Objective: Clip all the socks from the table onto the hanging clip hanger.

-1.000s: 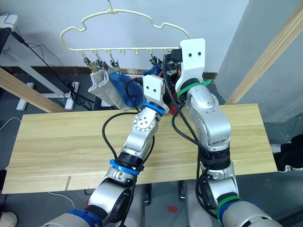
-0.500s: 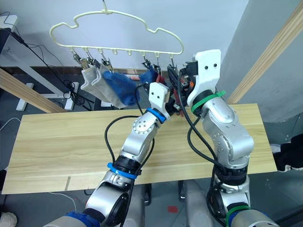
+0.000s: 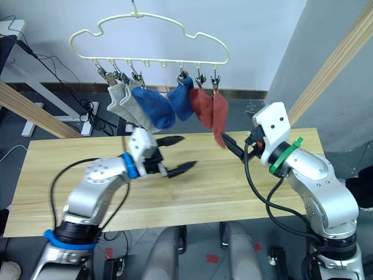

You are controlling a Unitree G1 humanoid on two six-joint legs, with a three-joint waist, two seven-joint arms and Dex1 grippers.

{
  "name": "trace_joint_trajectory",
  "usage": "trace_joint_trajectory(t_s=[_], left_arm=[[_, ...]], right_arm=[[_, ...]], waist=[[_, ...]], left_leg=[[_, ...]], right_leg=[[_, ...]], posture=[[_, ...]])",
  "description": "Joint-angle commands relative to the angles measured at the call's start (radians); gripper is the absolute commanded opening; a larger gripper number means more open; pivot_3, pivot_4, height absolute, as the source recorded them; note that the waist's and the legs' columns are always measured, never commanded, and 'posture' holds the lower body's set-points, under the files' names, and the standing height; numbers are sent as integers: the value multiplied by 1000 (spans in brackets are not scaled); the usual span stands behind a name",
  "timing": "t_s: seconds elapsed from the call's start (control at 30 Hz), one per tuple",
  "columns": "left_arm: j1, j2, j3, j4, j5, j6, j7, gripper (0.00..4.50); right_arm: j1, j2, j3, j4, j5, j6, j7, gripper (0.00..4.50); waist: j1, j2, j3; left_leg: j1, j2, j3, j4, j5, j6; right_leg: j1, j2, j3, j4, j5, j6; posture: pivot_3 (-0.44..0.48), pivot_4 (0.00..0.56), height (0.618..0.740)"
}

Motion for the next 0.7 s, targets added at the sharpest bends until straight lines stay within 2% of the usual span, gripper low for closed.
trace_joint_trajectory(t_s=[0.03, 0.13, 0.27, 0.33, 0.5, 0.7], left_arm=[[40, 86, 111, -51, -60, 54, -22, 4500], [79, 168, 180, -48, -86, 57, -66, 4500], [108, 272, 213, -4, 21, 52, 6, 4500], [102, 302, 229, 34, 30, 27, -3, 4500], [71, 337, 241, 86, 23, 24, -19, 4500], [36, 303, 263, 124, -3, 11, 7, 4500]], right_arm=[[21, -65, -49, -20, 18, -77, 77, 4490], [51, -127, -70, 12, 2, -158, 139, 4490], [67, -182, -105, 68, 20, -239, 213, 4490], [61, -206, -125, 104, 40, -259, 252, 4490], [33, -242, -146, 172, 63, -281, 299, 4490], [30, -245, -132, 195, 57, -305, 302, 4490]], waist=[[0, 0, 0], [3, 0, -4], [15, 0, -19], [23, -1, -30], [36, -2, -60], [47, -3, -85]], left_leg=[[0, 0, 0, 0, 0, 0], [0, 0, 0, 0, 2, -3], [0, 0, 0, -1, 2, -4], [0, 0, 0, -1, 2, -4], [0, -1, 0, 0, 2, -4], [0, -2, 0, 0, 2, -4]], right_leg=[[0, 0, 0, 0, 0, 0], [0, 0, -1, 0, 0, 0], [0, -1, -1, -1, 0, 0], [0, -1, -1, -1, 0, 0], [0, 0, -2, -1, 0, 0], [0, 0, -2, -1, 1, -1]], posture=[[-29, 326, 740], [2, 302, 740], [21, 278, 740], [29, 262, 740], [41, 236, 740], [53, 208, 740]])
